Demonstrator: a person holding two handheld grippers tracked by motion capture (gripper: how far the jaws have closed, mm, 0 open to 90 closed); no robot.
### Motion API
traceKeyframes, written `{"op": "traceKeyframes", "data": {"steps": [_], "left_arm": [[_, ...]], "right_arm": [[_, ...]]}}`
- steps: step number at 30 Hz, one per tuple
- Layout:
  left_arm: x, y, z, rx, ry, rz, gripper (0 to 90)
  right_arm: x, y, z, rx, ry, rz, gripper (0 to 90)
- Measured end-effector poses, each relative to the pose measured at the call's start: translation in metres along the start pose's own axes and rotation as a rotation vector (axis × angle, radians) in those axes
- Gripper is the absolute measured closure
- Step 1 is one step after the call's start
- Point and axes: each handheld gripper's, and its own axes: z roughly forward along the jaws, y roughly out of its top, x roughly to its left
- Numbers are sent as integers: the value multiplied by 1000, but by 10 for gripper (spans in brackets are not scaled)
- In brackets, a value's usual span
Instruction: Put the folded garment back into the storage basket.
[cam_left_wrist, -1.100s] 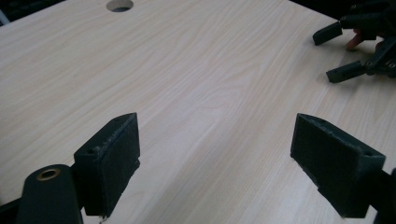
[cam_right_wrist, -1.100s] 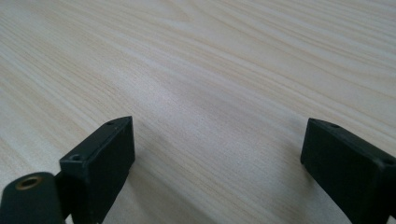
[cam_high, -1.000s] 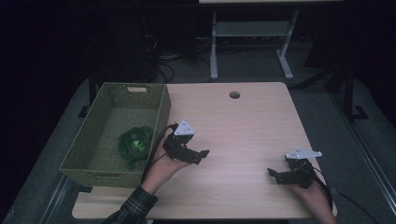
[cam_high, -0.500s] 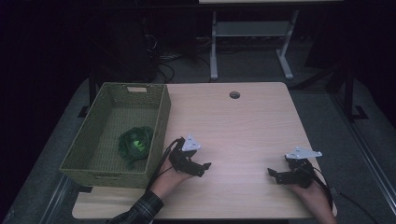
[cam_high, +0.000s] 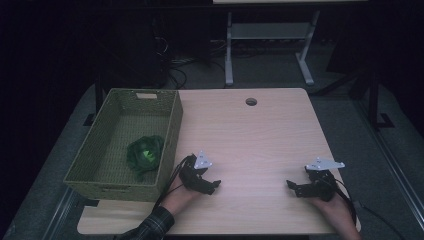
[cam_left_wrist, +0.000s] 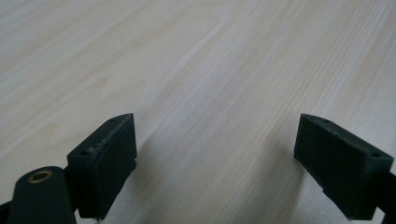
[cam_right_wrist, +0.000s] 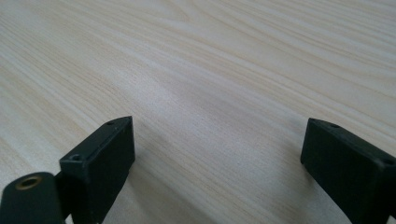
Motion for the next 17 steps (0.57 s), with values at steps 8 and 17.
{"op": "traceKeyframes", "data": {"steps": [8,17], "left_arm": [[1,-1,1,-12,-13,4,127],[1,-1,1,-11,-13,2,128]], "right_arm": [[0,0,0,0,0,0,95],[0,0,0,0,0,0,95]]}}
